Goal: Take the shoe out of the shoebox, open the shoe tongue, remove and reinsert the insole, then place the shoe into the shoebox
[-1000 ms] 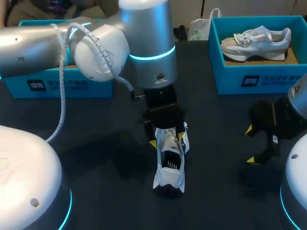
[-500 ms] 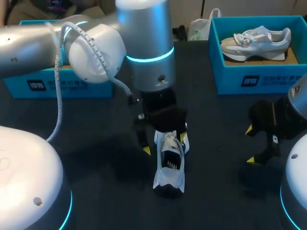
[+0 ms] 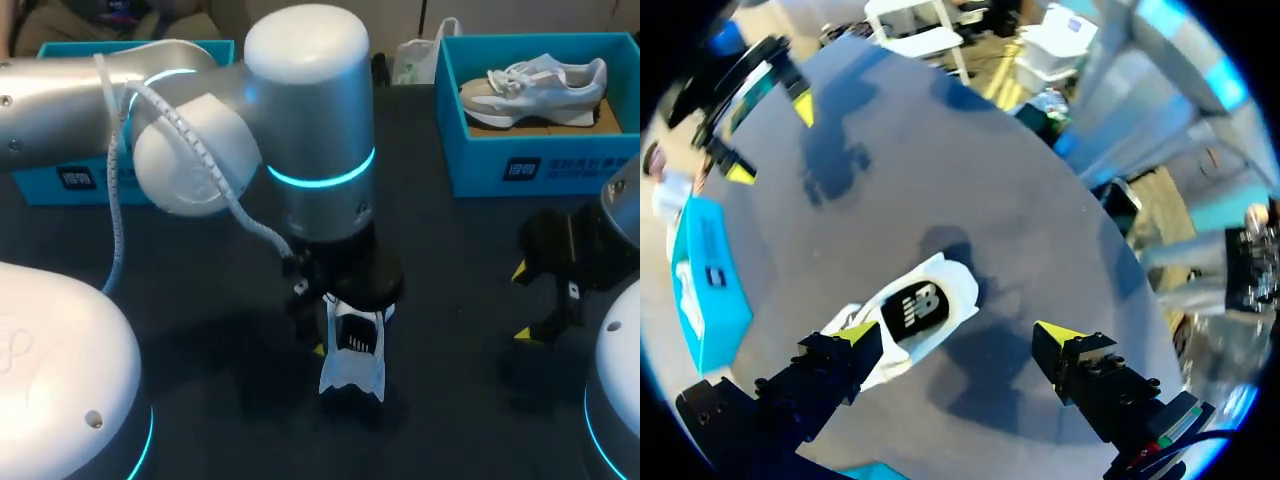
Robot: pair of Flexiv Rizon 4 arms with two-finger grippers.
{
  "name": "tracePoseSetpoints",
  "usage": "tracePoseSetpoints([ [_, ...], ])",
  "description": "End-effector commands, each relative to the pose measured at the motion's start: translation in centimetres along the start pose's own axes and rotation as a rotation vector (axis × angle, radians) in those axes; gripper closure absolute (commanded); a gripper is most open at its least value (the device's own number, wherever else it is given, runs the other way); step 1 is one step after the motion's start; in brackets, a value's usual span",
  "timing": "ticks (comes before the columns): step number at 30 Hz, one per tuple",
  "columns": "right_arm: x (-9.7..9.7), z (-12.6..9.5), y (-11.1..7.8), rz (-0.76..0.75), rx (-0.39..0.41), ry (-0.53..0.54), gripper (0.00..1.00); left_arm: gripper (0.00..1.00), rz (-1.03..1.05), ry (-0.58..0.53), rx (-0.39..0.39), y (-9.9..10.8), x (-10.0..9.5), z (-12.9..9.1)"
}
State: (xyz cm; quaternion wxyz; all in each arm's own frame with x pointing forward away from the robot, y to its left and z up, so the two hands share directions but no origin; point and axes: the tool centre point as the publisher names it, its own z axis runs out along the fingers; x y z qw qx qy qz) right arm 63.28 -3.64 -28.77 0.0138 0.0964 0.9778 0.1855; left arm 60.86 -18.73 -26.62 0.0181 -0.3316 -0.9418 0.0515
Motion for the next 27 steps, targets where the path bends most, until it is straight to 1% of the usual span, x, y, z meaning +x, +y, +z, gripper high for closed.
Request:
tracePoseSetpoints([
  [1,0.2,0.0,0.0,0.000,0.001,-0.003,0.00,0.00,-0.248,-0.056,-0.040,-0.4,0.4,0.5],
  [2,0.2,0.0,0.0,0.000,0.001,-0.003,0.00,0.00,-0.299,-0.074,-0.059,-0.4,0.4,0.8],
  [3,0.2,0.0,0.0,0.000,0.001,-0.003,0.00,0.00,-0.329,-0.076,-0.064,-0.4,0.3,1.0],
  [4,0.2,0.0,0.0,0.000,0.001,-0.003,0.00,0.00,-0.332,-0.068,-0.047,-0.4,0.4,1.2],
  [6,0.2,0.0,0.0,0.000,0.001,-0.003,0.00,0.00,-0.376,-0.086,-0.067,-0.6,0.5,1.7],
  [8,0.2,0.0,0.0,0.000,0.001,-0.003,0.00,0.00,-0.366,-0.080,-0.057,-0.8,0.5,2.3],
  [13,0.2,0.0,0.0,0.000,0.001,-0.003,0.00,0.00,-0.386,-0.067,-0.060,-1.3,0.6,3.8],
  [19,0.2,0.0,0.0,0.000,0.001,-0.003,0.00,0.00,-0.418,-0.062,-0.092,-2.0,0.9,5.6],
  [24,0.2,0.0,0.0,0.000,0.001,-0.003,0.00,0.00,-0.427,-0.055,-0.083,-2.2,1.2,7.0],
  [27,0.2,0.0,0.0,0.000,0.001,-0.003,0.00,0.00,-0.431,-0.043,-0.076,-2.3,1.0,8.4],
])
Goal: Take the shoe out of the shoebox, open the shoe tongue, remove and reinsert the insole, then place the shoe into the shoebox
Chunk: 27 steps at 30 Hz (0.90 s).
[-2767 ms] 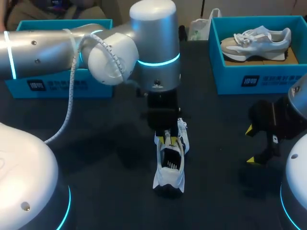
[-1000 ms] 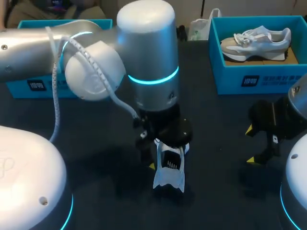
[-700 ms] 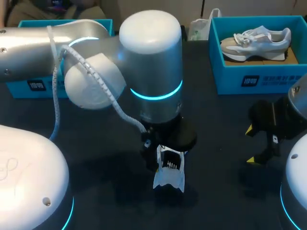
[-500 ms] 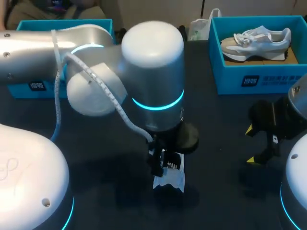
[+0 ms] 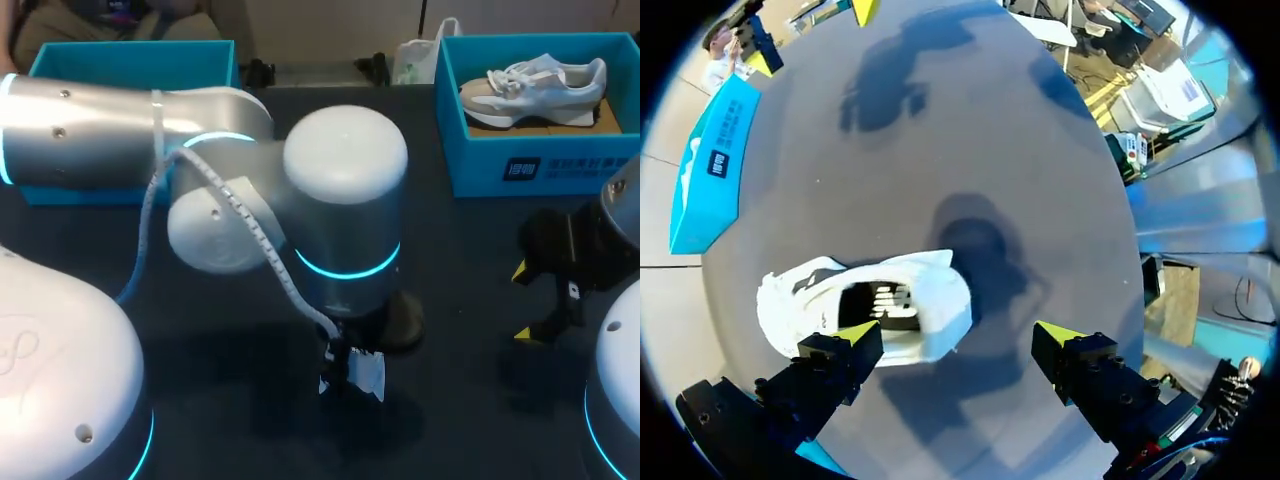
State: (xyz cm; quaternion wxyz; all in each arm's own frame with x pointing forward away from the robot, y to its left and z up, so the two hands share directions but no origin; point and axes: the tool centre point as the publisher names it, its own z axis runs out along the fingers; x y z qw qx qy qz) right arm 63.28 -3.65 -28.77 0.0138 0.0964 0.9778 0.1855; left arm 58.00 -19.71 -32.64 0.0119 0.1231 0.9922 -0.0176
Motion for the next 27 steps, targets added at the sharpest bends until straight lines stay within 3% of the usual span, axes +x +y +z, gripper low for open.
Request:
tracePoseSetpoints([
  [1,0.2,0.0,0.0,0.000,0.001,-0.003,0.00,0.00,-0.006,0.015,0.003,-0.9,-0.2,2.4],
  [16,0.2,0.0,0.0,0.000,0.001,-0.003,0.00,0.00,-0.058,0.024,-0.006,-1.0,-0.4,5.8],
  [18,0.2,0.0,0.0,0.000,0.001,-0.003,0.00,0.14,-0.066,0.018,-0.017,-1.0,-0.3,6.1],
  [24,0.2,0.0,0.0,0.000,0.001,-0.003,0.00,0.44,-0.072,0.020,-0.018,-1.0,-0.3,6.3],
  [27,0.2,0.0,0.0,0.000,0.001,-0.003,0.00,0.54,-0.072,0.019,-0.020,-0.9,-0.2,6.3],
])
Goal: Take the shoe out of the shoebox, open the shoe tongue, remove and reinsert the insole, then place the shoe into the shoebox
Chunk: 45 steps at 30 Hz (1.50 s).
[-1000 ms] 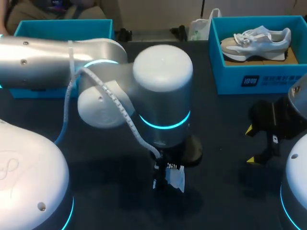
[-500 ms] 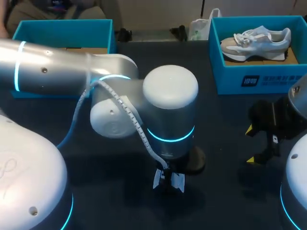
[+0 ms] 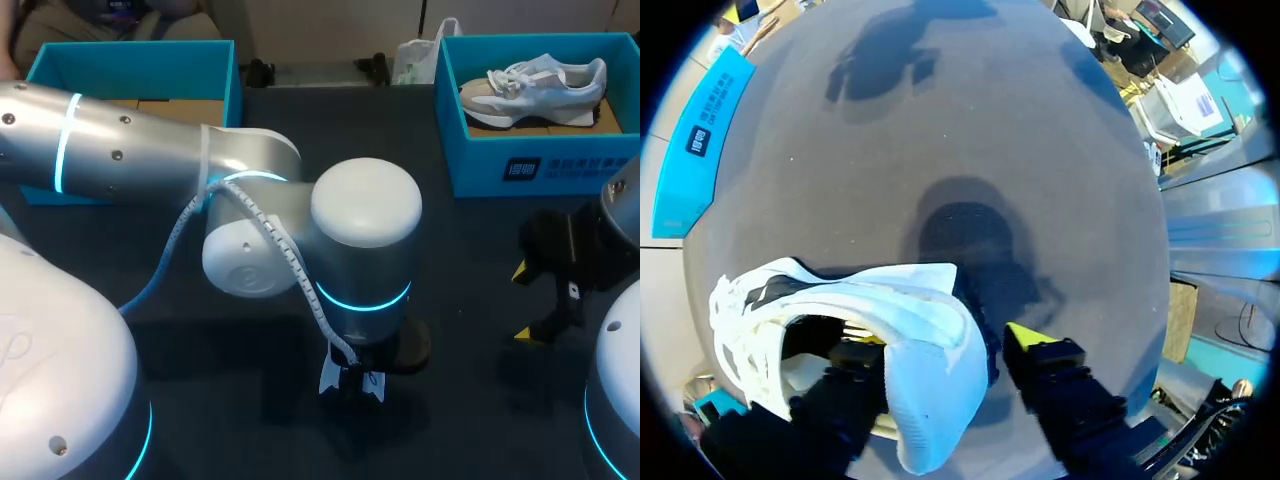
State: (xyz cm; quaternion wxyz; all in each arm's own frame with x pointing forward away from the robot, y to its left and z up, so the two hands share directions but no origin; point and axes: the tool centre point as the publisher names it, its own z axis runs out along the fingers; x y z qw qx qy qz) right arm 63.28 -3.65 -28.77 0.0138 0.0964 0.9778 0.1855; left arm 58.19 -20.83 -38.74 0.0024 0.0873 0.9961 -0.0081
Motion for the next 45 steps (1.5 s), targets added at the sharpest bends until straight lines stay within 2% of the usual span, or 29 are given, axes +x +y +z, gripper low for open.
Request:
tracePoseSetpoints([
  [1,0.2,0.0,0.0,0.000,0.001,-0.003,0.00,0.56,0.000,-0.001,-0.003,-0.1,0.1,0.2],
  [3,0.2,0.0,0.0,0.000,0.001,-0.003,0.00,0.70,-0.002,0.002,-0.004,0.0,0.1,0.2],
  [4,0.2,0.0,0.0,0.000,0.001,-0.003,0.00,0.81,-0.002,0.003,-0.005,0.0,0.1,0.2],
  [5,0.2,0.0,0.0,0.000,0.001,-0.003,0.00,0.98,-0.003,0.005,-0.005,0.0,0.1,0.2],
  [6,0.2,0.0,0.0,0.000,0.001,-0.003,0.00,1.00,-0.002,0.011,-0.004,0.0,0.1,0.3],
  [10,0.2,0.0,0.0,0.000,0.001,-0.003,0.00,1.00,0.001,0.019,0.001,0.3,0.2,0.0],
  [15,0.2,0.0,0.0,0.000,0.001,-0.003,0.00,1.00,0.015,0.026,0.017,0.9,0.0,-1.7],
  [18,0.2,0.0,0.0,0.000,0.001,-0.003,0.00,1.00,0.016,0.025,0.015,1.4,-0.4,-3.3],
  [22,0.2,0.0,0.0,0.000,0.001,-0.003,0.00,1.00,0.026,0.028,0.021,2.4,-0.8,-6.7],
  [28,0.2,0.0,0.0,0.000,0.001,-0.003,0.00,1.00,0.029,0.020,0.031,4.8,-2.7,-12.0],
  [32,0.2,0.0,0.0,0.000,0.001,-0.003,0.00,1.00,0.015,0.023,0.042,6.2,-4.1,-14.2],
  [38,0.2,0.0,0.0,0.000,0.001,-0.003,0.00,1.00,-0.034,0.048,0.072,10.1,-7.9,-18.1],
  [45,0.2,0.0,0.0,0.000,0.001,-0.003,0.00,1.00,-0.034,0.048,0.072,10.1,-7.9,-18.1],
])
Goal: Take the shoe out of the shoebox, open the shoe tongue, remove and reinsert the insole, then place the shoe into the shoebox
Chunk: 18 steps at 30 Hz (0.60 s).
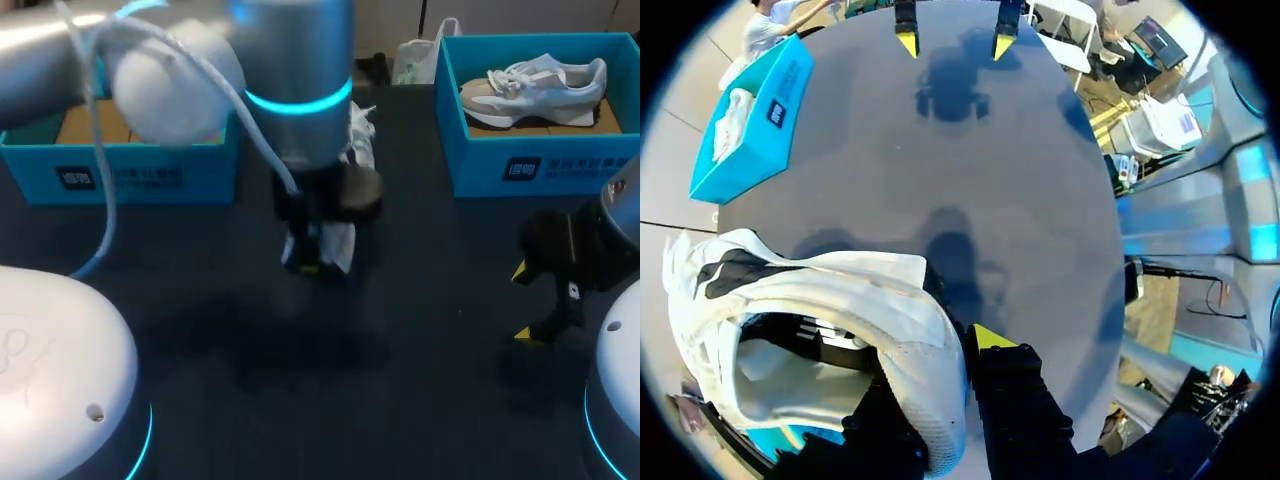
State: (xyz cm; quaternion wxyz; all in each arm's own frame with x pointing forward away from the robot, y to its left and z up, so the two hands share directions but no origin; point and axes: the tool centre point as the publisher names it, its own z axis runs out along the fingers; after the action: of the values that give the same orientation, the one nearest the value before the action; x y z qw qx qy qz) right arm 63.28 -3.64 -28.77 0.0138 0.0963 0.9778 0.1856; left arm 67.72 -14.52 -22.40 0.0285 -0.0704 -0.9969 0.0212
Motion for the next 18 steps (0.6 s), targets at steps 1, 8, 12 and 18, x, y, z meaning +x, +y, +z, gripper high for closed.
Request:
tracePoseSetpoints([
  [1,0.2,0.0,0.0,0.000,0.001,-0.003,0.00,1.00,0.002,-0.010,0.041,2.4,0.5,-1.8],
  [8,0.2,0.0,0.0,0.000,0.001,-0.003,0.00,1.00,0.002,-0.010,0.041,2.4,0.5,-1.8],
  [12,0.2,0.0,0.0,0.000,0.001,-0.003,0.00,1.00,0.003,-0.026,0.056,3.4,-0.8,-3.2],
  [18,0.2,0.0,0.0,0.000,0.001,-0.003,0.00,1.00,-0.043,-0.042,0.082,7.8,-6.0,-7.4],
])
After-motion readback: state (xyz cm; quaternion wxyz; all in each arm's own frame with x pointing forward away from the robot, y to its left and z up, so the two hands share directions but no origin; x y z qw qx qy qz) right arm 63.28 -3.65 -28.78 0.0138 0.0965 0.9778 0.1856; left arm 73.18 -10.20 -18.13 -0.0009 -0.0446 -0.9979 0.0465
